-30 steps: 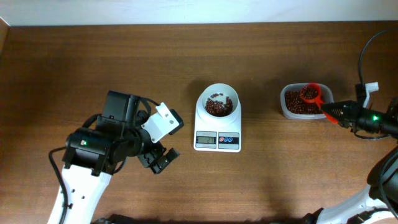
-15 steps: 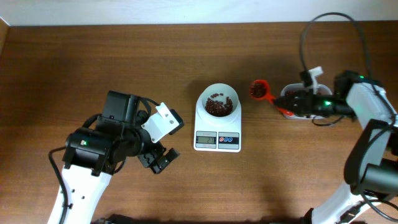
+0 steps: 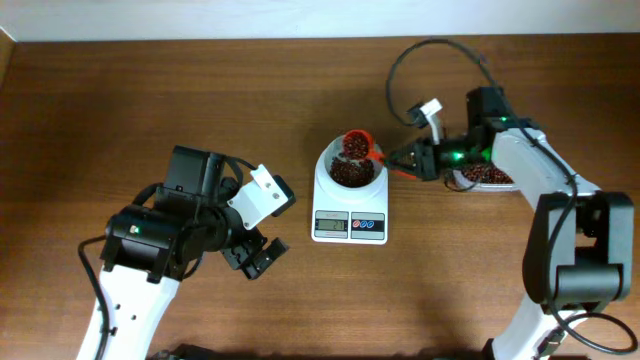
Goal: Scoop and weigh 50g on scale
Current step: 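Carry the filled scoop left over the white bowl, then tilt the scoop with the right gripper to pour beans into the bowl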
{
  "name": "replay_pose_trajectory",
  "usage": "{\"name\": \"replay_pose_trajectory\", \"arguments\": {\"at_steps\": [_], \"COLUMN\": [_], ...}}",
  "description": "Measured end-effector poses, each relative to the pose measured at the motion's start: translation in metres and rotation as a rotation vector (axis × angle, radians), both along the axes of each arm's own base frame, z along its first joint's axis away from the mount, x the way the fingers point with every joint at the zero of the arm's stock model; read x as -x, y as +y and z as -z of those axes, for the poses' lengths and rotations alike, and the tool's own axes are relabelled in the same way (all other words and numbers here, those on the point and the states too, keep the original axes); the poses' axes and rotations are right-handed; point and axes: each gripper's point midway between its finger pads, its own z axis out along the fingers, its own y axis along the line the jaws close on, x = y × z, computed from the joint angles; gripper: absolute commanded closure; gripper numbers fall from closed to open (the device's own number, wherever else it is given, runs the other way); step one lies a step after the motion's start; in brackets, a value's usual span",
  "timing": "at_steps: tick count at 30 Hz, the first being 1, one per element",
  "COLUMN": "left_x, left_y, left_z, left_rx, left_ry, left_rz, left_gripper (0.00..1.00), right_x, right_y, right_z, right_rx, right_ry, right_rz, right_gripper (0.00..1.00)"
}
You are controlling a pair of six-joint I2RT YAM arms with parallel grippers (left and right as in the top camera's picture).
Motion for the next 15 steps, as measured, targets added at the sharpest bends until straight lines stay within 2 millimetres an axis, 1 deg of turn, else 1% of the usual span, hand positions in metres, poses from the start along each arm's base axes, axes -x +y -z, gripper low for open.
{"name": "replay_pose_trajectory", "arguments": {"at_steps": [1, 3, 8, 10, 13, 15], "left_x": [0.0, 0.0, 0.0, 0.0, 0.0, 0.0], "left_y": [0.0, 0.0, 0.0, 0.0, 0.0, 0.0], "left_z": [0.0, 0.0, 0.0, 0.0, 0.0, 0.0], "left_rx": [0.0, 0.0, -0.001, 0.0, 0.0, 0.0], "left_ry": [0.0, 0.0, 0.0, 0.0, 0.0, 0.0], "left_rz": [0.0, 0.0, 0.0, 0.0, 0.0, 0.0], "left_gripper": [0.01, 0.01, 0.01, 0.01, 0.01, 0.01], "right_x": [-0.002, -0.006, -0.007, -0.005, -0.002, 0.001], "right_y": [0.005, 0.005, 0.003, -0.002, -0.008, -0.003], "right_z": [0.0, 0.0, 0.003, 0.003, -0.011, -0.02], "right_rx": [0.006, 0.014, 0.04, 0.093, 0.231, 0.298], "right_ry": [-0.032, -0.08, -0.125, -0.135, -0.201, -0.258], "right_rz": [-0.015, -0.02, -0.037, -0.03, -0.014, -0.023], "right_gripper": [0.96, 0.96, 0.96, 0.96, 0.96, 0.96]}}
